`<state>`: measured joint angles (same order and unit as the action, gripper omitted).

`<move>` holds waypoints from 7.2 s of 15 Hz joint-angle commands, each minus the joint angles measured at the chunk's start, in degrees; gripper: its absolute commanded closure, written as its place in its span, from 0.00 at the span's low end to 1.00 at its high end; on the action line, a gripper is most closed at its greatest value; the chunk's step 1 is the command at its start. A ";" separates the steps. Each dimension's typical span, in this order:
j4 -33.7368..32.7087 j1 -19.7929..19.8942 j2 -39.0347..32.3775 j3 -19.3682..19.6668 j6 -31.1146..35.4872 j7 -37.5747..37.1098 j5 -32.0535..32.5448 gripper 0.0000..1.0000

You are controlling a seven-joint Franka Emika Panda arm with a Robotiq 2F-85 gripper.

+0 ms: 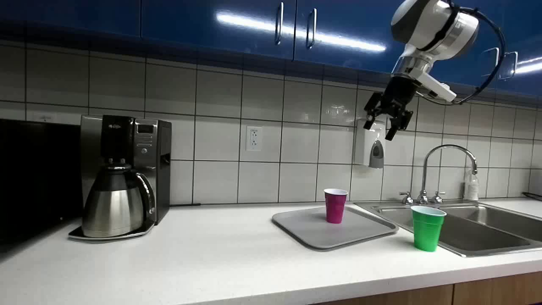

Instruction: Remove the purple cup from the grey tray and put them on the counter

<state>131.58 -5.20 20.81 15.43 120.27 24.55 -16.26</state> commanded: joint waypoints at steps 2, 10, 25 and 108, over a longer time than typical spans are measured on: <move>-0.10 1.94 -0.22 -1.73 -0.27 0.56 -0.76 0.00; 1.68 2.30 -0.46 -3.19 5.28 2.16 1.73 0.00; 1.90 1.77 -10.75 -6.71 19.51 2.85 4.09 0.00; -18.63 8.95 -39.60 -24.40 31.25 3.21 8.61 0.99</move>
<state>110.26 2.58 -21.54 -6.66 151.76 26.43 -6.67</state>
